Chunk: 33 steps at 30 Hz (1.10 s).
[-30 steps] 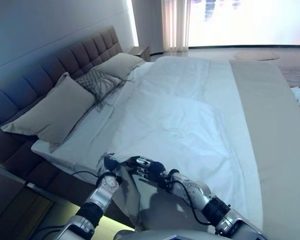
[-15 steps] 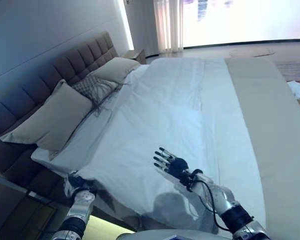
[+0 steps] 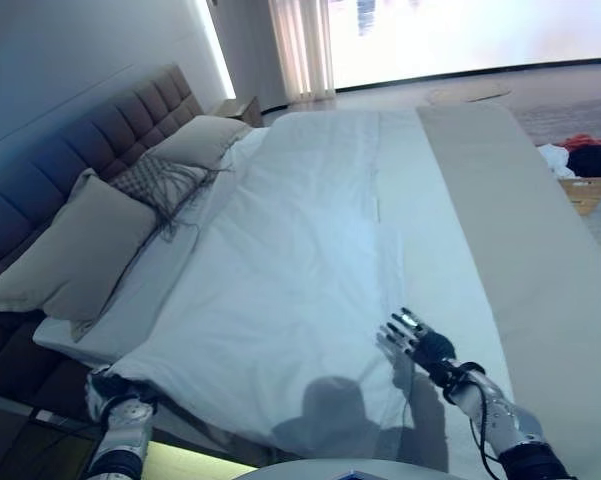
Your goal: Make the bed neatly
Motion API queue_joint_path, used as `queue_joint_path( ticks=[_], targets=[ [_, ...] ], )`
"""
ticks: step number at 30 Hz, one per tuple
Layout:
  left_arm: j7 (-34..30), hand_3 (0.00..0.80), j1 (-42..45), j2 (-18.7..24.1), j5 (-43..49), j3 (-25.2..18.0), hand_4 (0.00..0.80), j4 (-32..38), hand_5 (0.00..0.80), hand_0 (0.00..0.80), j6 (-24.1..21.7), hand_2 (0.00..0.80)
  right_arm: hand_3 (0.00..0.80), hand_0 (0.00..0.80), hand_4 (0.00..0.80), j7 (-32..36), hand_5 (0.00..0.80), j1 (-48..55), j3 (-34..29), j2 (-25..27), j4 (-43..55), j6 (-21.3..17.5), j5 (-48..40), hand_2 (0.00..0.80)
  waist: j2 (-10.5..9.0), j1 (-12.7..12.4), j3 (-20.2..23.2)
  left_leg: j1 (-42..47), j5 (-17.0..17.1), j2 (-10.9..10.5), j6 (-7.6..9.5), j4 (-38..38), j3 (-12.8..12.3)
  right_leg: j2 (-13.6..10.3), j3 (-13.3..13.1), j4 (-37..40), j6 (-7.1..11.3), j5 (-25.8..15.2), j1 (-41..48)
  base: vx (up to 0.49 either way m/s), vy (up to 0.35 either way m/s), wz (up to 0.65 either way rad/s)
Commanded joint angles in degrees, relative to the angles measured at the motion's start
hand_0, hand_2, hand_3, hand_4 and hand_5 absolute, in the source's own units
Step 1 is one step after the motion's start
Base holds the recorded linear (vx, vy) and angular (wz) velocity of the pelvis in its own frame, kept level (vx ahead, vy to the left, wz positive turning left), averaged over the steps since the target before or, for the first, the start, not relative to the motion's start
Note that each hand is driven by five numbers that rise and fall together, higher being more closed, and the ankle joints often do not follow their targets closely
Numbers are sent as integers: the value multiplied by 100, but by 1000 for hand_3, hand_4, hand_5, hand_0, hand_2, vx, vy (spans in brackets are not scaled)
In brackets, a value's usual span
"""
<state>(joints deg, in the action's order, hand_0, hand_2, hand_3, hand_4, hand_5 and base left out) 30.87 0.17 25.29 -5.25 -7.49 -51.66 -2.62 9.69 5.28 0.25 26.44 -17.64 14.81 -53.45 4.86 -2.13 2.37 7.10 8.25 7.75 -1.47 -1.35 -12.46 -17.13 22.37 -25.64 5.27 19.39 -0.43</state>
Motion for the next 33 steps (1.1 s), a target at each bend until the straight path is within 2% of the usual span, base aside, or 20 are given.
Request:
queue_joint_path(
  ticks=[1, 5, 9, 15, 16, 17, 19, 24, 27, 30, 33],
  targets=[
    [227, 800, 175, 1758, -58, -1331, 800, -244, 800, 800, 85, 800, 0, 0, 0, 301, 0, -118, -467, -135, -137, -322, -170, 0, -248, -150, -145, -150, -510, -129, -331, 59, 49, -329, -88, 2122, 629, -2276, 461, -54, 19, -8],
    [61, 800, 368, 2426, -61, -1740, 800, -460, 800, 800, 303, 800, 0, 0, 0, 393, 0, 0, -604, -127, -250, -408, -267, 0, -213, -184, -188, -187, -557, -135, -314, 111, 69, -298, -98, 2134, 635, -2275, 447, -49, 3, -7],
    [-37, 800, 402, 2913, -145, -1896, 800, -668, 800, 800, 812, 800, 0, 0, 0, 264, 0, -3, -576, -169, -222, -408, -436, 0, -171, -257, -225, -237, -556, -154, -324, 132, 140, -283, -55, 2136, 627, -2269, 451, -47, 11, -5],
    [53, 800, 378, 3083, -496, -2120, 800, -957, 800, 800, 1179, 800, 0, 0, 0, 111, 0, 1, -434, -250, -138, -516, -457, 0, -123, -356, -201, -239, -542, -189, -332, 38, 218, -292, 55, 2160, 641, -2245, 493, -28, 34, 1],
    [-146, 800, 452, 3086, -441, -2128, 800, -998, 800, 800, 936, 800, 0, 0, 0, 48, 0, -24, -386, -288, -95, -510, -424, 0, -101, -338, -215, -243, -546, -187, -339, 37, 252, -268, 57, 2162, 635, -2224, 496, 0, 0, 0],
    [-83, 800, 425, 3082, -88, -2077, 800, -970, 800, 800, 1073, 800, 0, 0, 0, -7, 0, -39, -307, -278, -71, -535, -477, 0, -113, -340, -222, -217, -560, -199, -333, 29, 242, -263, 37, 2171, 632, -2228, 508, 0, 0, 0],
    [122, 800, 411, 3116, -132, -1944, 800, -581, 800, 800, 1336, 800, 0, 0, 0, -120, 0, 6, -221, -290, 18, -606, -604, 0, -156, -408, -242, -223, -571, -207, -314, 56, 263, -260, 47, 2175, 640, -2252, 520, -15, -46, 3],
    [-133, 800, 347, 3363, 372, -1998, 800, -655, 800, 800, 1297, 800, 0, 0, 0, -49, 0, 52, -191, -357, -40, -646, -576, 0, -169, -420, -230, -209, -596, -190, -305, 29, 228, -217, 49, 2191, 650, -2252, 499, -9, -39, 15],
    [-144, 800, 370, 3405, 530, -1985, 800, -504, 800, 800, 1350, 800, 0, 0, 0, -9, 0, 100, -242, -423, -103, -699, -510, 0, -164, -423, -222, -218, -600, -193, -300, 17, 215, -176, 38, 2236, 654, -2261, 485, -2, -19, -2],
    [-271, 800, 373, 3504, 1123, -1867, 800, -328, 800, 800, 1481, 800, 0, 0, 0, -17, 0, 110, -286, -449, -144, -725, -488, 0, -147, -432, -225, -224, -591, -193, -317, 3, 204, -154, 40, 2258, 652, -2264, 487, 0, 5, 0],
    [-359, 800, 339, 3725, 1236, -1828, 800, -188, 800, 800, 1565, 800, 0, 0, 0, -32, 0, 153, -293, -466, -143, -801, -505, 0, -140, -459, -215, -233, -597, -215, -306, -6, 229, -168, 50, 2255, 656, -2279, 482, 10, 5, -10]
  ],
)
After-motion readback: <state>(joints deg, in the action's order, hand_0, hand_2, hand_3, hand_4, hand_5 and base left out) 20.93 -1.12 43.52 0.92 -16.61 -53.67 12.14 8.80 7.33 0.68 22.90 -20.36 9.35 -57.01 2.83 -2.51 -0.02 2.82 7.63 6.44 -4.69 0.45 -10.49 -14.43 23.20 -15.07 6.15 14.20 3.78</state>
